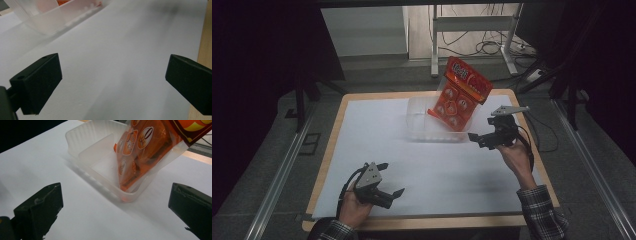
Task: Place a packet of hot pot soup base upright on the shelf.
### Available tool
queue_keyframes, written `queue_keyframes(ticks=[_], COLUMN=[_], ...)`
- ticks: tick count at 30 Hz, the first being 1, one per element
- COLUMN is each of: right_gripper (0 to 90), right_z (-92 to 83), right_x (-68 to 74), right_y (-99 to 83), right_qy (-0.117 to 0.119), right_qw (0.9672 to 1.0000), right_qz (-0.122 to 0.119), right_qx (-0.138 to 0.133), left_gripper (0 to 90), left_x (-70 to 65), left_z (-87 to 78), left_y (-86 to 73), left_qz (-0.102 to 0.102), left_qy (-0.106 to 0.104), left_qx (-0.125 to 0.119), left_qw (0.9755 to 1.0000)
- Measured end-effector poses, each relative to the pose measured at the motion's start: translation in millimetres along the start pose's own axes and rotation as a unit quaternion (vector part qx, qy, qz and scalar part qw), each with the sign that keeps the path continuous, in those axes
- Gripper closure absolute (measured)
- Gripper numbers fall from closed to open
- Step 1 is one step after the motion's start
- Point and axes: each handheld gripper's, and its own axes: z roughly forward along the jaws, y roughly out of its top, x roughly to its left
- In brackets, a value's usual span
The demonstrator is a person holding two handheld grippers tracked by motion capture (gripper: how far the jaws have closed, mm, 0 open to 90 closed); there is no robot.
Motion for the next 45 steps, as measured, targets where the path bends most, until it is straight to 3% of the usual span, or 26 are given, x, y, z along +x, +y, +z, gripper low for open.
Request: queue_keyframes(ticks=[3, 9, 12, 18, 29, 35, 45], right_gripper=[0.0, 0.0, 0.0, 0.0, 0.0, 0.0, 0.0], right_z=[-2.3, -5.2, -5.8, -7.2, -10.9, -11.0, -18.3], right_x=[1.9, 3.6, 4.1, 5.9, 9.7, 14.7, 26.2], right_y=[-1.1, -4.2, -6.7, -10.9, -17.7, -23.9, -30.7], right_qy=[-0.006, -0.008, -0.007, -0.007, 0.009, 0.009, 0.009], right_qw=[1.0, 1.0, 1.0, 1.0, 0.9999, 0.9999, 0.9999], right_qz=[-0.002, -0.004, -0.003, -0.003, -0.004, -0.006, -0.012], right_qx=[-0.002, -0.001, 0.003, 0.002, -0.002, 0.002, 0.002], left_gripper=[2.7, 2.9, 2.6, 2.3, 1.6, 1.6, 2.2], left_x=[3.5, 4.2, 5.1, 5.2, 3.5, 1.6, 2.7], left_z=[-0.7, 0.8, 2.3, 2.3, 3.5, 5.1, 4.0], left_y=[-0.7, -1.5, -2.3, -3.0, -3.1, -3.0, -2.7], left_qz=[-0.012, -0.009, -0.019, -0.012, -0.01, 0.001, -0.002], left_qy=[-0.008, 0.005, 0.003, 0.031, 0.029, 0.034, 0.038], left_qx=[-0.003, 0.007, 0.015, 0.025, 0.029, 0.04, 0.047], left_qw=[0.9999, 0.9999, 0.9997, 0.9991, 0.9991, 0.9986, 0.9982])
